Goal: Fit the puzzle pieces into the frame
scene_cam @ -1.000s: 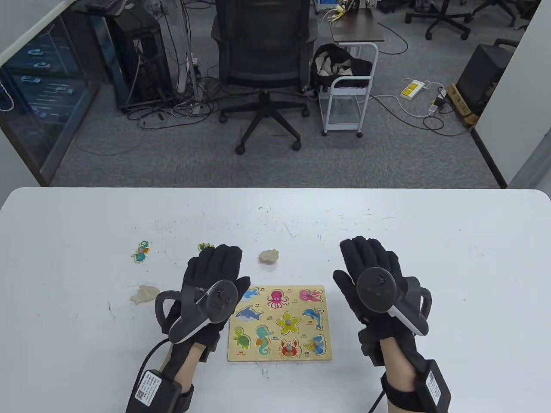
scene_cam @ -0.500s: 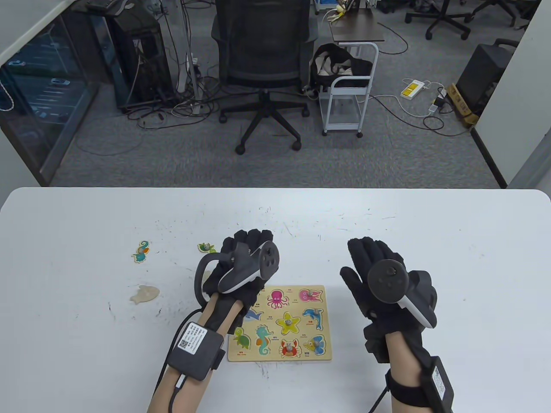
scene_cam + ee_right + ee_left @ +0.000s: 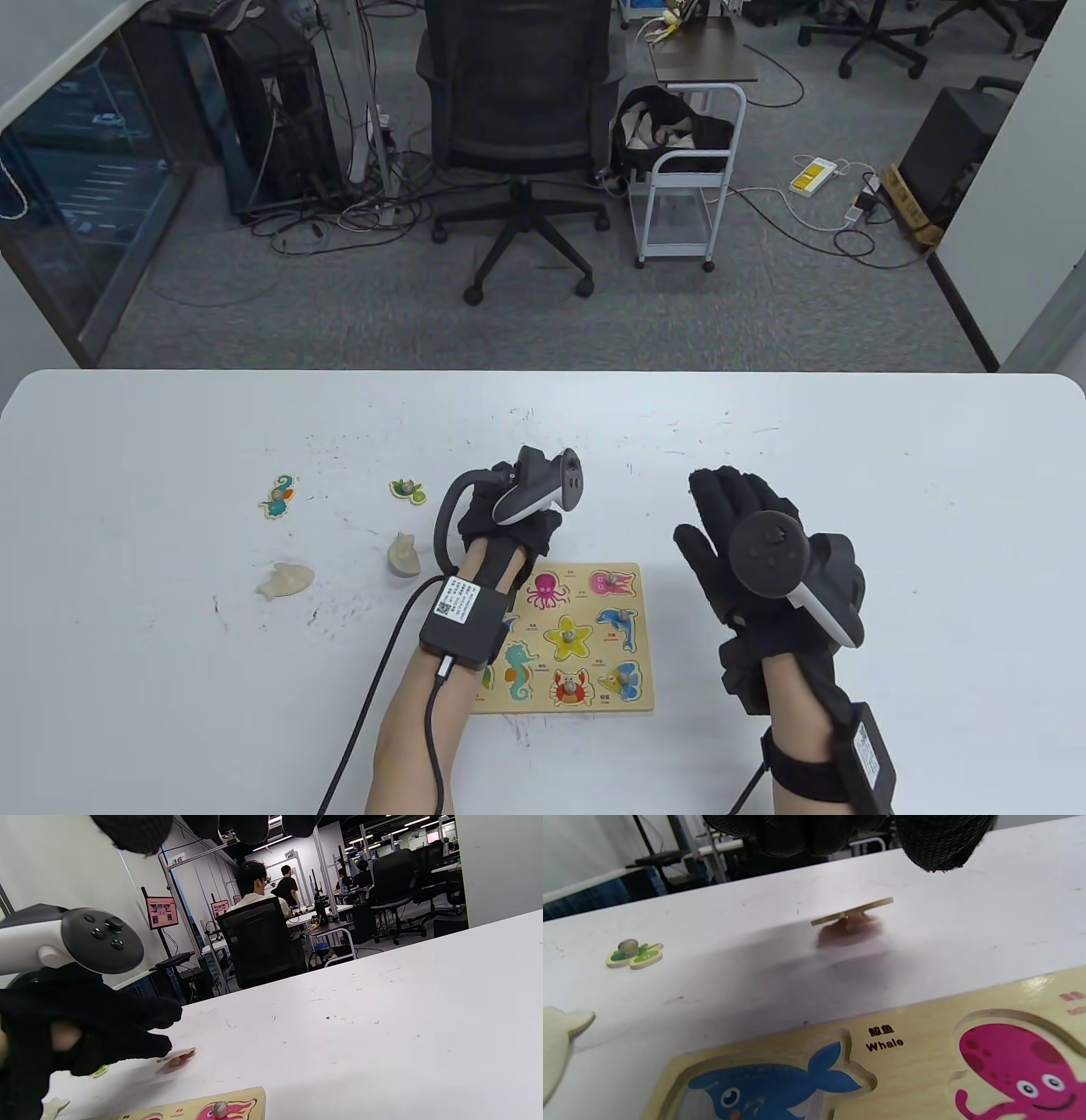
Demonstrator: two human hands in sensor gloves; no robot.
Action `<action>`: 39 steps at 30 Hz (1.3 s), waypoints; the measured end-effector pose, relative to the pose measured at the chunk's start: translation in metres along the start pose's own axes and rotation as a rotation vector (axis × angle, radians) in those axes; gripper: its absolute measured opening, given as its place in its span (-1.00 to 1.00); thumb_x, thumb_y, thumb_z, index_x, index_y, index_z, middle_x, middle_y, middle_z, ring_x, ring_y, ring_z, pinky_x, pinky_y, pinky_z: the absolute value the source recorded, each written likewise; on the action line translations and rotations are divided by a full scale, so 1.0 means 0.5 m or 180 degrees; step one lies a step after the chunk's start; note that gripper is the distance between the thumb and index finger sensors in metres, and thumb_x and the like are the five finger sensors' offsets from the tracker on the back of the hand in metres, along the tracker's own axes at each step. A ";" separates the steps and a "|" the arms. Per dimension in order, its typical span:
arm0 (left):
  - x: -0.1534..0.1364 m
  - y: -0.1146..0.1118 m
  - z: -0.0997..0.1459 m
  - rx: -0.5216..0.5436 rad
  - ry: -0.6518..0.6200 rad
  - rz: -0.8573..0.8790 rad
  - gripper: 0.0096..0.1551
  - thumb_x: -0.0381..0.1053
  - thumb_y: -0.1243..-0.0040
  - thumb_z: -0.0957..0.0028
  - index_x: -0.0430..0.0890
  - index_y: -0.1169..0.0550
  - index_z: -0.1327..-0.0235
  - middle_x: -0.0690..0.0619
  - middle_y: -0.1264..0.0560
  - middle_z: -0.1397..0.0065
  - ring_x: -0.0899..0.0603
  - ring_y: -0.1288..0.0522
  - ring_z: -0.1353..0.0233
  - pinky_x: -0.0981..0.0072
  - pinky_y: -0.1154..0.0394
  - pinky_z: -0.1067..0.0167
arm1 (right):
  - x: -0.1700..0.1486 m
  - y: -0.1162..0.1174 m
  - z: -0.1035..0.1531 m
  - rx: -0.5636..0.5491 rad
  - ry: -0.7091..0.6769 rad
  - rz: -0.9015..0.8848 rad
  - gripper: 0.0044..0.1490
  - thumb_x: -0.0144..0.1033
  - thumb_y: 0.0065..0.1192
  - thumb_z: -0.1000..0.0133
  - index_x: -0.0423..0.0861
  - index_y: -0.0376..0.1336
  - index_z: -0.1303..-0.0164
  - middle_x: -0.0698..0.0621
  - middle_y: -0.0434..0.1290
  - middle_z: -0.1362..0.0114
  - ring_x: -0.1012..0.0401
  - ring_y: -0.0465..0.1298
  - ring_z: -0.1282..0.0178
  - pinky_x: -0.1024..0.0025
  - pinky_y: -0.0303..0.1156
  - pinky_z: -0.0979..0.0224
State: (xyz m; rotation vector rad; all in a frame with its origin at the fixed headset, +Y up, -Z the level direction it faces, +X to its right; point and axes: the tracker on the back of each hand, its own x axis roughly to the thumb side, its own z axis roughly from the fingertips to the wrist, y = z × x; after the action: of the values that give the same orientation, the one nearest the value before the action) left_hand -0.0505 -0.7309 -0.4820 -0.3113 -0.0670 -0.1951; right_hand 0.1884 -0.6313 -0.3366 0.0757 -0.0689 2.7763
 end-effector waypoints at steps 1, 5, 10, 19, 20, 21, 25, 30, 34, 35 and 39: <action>0.001 -0.005 -0.006 -0.0036 0.0018 -0.0011 -0.05 0.35 -0.19 -0.09 0.16 -0.12 -0.71 0.12 -0.25 -0.80 -0.14 -0.26 -0.75 0.00 -0.23 -0.68 | 0.000 0.001 -0.001 0.0006 0.0006 -0.0009 -0.14 0.16 0.22 -0.05 0.20 0.10 -0.60 0.05 0.17 -0.76 -0.08 0.18 -0.76 -0.19 0.04 -0.72; 0.002 -0.029 -0.036 -0.0169 0.0099 -0.0109 -0.05 0.34 -0.19 -0.09 0.16 -0.12 -0.71 0.12 -0.25 -0.80 -0.12 -0.30 -0.73 0.02 -0.26 -0.66 | 0.000 0.006 -0.005 0.0018 0.0041 0.0020 -0.14 0.16 0.22 -0.06 0.20 0.11 -0.60 0.05 0.18 -0.75 -0.08 0.19 -0.75 -0.18 0.05 -0.71; 0.001 -0.045 -0.056 -0.0278 0.0145 -0.0054 -0.04 0.34 -0.20 -0.08 0.15 -0.12 -0.71 0.12 -0.27 -0.78 -0.06 -0.39 -0.66 0.06 -0.33 -0.63 | -0.003 0.012 -0.009 0.0018 0.0150 0.0079 -0.15 0.17 0.21 -0.06 0.20 0.11 -0.60 0.05 0.18 -0.75 -0.08 0.20 -0.75 -0.18 0.06 -0.71; 0.021 -0.044 -0.058 -0.0063 0.0193 -0.0569 -0.25 0.25 -0.16 -0.13 0.24 -0.27 -0.63 0.23 -0.39 -0.70 0.02 -0.49 -0.60 0.10 -0.39 -0.60 | -0.004 0.013 -0.010 0.0025 0.0170 0.0076 -0.15 0.17 0.21 -0.06 0.20 0.11 -0.60 0.04 0.19 -0.75 -0.09 0.20 -0.74 -0.17 0.07 -0.71; 0.020 -0.044 -0.058 -0.0047 0.0189 -0.0554 -0.28 0.23 -0.14 -0.14 0.24 -0.28 -0.62 0.23 -0.40 -0.69 0.02 -0.50 -0.59 0.11 -0.39 -0.59 | -0.005 0.013 -0.010 0.0024 0.0173 0.0074 -0.15 0.17 0.21 -0.06 0.20 0.11 -0.60 0.05 0.19 -0.75 -0.09 0.20 -0.74 -0.17 0.07 -0.71; 0.015 -0.043 -0.057 -0.0021 0.0179 -0.0498 -0.31 0.20 -0.13 -0.15 0.25 -0.29 -0.60 0.24 -0.42 -0.67 0.02 -0.51 -0.58 0.12 -0.41 -0.58 | -0.006 0.012 -0.010 0.0025 0.0179 0.0061 -0.15 0.17 0.21 -0.06 0.21 0.11 -0.60 0.05 0.19 -0.75 -0.09 0.20 -0.74 -0.17 0.07 -0.71; 0.004 -0.041 -0.053 0.0000 0.0109 -0.0417 -0.33 0.18 -0.12 -0.16 0.23 -0.32 -0.59 0.20 -0.46 -0.65 0.01 -0.53 -0.56 0.12 -0.42 -0.55 | -0.009 0.012 -0.011 0.0046 0.0179 0.0035 -0.15 0.17 0.21 -0.06 0.21 0.12 -0.60 0.05 0.19 -0.75 -0.09 0.20 -0.74 -0.17 0.07 -0.71; -0.022 -0.012 -0.020 0.0165 -0.0113 0.0048 -0.34 0.16 -0.12 -0.16 0.20 -0.34 -0.59 0.18 -0.49 -0.62 0.00 -0.56 -0.53 0.12 -0.45 -0.52 | -0.010 0.010 -0.010 0.0045 0.0158 0.0013 -0.15 0.17 0.21 -0.06 0.21 0.12 -0.60 0.04 0.19 -0.75 -0.09 0.20 -0.74 -0.17 0.07 -0.71; -0.045 0.019 0.028 0.0321 -0.0420 0.0654 -0.34 0.17 -0.14 -0.16 0.16 -0.37 -0.58 0.15 -0.53 -0.59 -0.02 -0.59 -0.49 0.12 -0.48 -0.48 | -0.006 0.011 -0.008 0.0048 0.0109 0.0045 -0.15 0.17 0.20 -0.06 0.20 0.12 -0.60 0.04 0.20 -0.75 -0.09 0.21 -0.74 -0.17 0.07 -0.70; -0.049 0.026 0.043 0.0382 -0.0479 0.0719 -0.34 0.17 -0.15 -0.15 0.15 -0.38 -0.57 0.14 -0.55 -0.57 -0.02 -0.60 -0.47 0.13 -0.49 -0.46 | -0.004 0.012 -0.007 0.0049 0.0086 0.0055 -0.15 0.17 0.20 -0.06 0.20 0.12 -0.60 0.04 0.20 -0.75 -0.09 0.21 -0.74 -0.17 0.08 -0.70; -0.064 0.050 0.110 0.0645 -0.0702 0.0821 -0.36 0.19 -0.17 -0.14 0.14 -0.43 -0.53 0.15 -0.60 -0.52 0.00 -0.65 -0.41 0.16 -0.53 -0.42 | 0.003 0.017 -0.005 0.0073 -0.0047 0.0025 -0.15 0.17 0.20 -0.06 0.20 0.11 -0.60 0.05 0.20 -0.74 -0.07 0.23 -0.73 -0.15 0.09 -0.70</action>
State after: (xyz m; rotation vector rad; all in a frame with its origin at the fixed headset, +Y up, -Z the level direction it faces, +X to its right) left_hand -0.0789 -0.6848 -0.4405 -0.1361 -0.2615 0.1025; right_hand 0.1841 -0.6385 -0.3394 0.1020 -0.0411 2.7849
